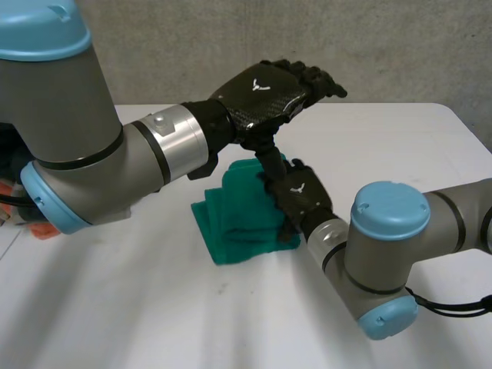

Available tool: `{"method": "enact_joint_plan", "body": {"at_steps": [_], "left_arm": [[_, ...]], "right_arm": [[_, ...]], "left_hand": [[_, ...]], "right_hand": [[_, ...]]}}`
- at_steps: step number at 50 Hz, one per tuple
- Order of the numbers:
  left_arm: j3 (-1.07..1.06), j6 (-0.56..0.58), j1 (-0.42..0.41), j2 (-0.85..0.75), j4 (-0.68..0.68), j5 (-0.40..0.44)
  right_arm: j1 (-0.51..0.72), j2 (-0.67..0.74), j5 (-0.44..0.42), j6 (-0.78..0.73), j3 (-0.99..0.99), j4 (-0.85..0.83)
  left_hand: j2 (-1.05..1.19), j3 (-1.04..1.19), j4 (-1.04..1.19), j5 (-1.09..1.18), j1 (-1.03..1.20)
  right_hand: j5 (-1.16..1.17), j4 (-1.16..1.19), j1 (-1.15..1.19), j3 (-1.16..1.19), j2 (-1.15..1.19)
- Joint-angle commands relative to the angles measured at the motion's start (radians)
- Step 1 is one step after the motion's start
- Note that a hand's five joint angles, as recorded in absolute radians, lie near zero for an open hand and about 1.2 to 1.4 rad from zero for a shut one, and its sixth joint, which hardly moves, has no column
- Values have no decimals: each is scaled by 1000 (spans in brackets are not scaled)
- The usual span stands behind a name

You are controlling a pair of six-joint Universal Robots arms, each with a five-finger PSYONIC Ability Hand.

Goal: Fold the laundry.

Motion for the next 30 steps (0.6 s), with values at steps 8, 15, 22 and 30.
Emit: {"method": "enact_joint_plan", "body": {"at_steps": [8, 15, 22, 30], "left_arm": [[-15, -15, 11, 16, 17, -1], [-19, -15, 30, 7, 17, 1], [-32, -20, 44, 4, 18, 7], [-52, -20, 61, 10, 26, 13]], "right_arm": [[-73, 94, 56, 430, -123, 222], [-71, 169, 49, 495, -198, 265], [-64, 233, 29, 477, -269, 245], [-82, 275, 26, 464, -339, 239]], "left_hand": [[-26, -36, -25, -46, -12], [-26, -36, -25, -46, -12], [-26, -36, -25, -46, -12], [-26, -36, -25, -46, -12]], "right_hand": [[-42, -34, -54, -33, -37], [-42, -34, -54, -33, -37], [-42, -34, -54, -33, -37], [1180, 1188, 1167, 1189, 1185]]}}
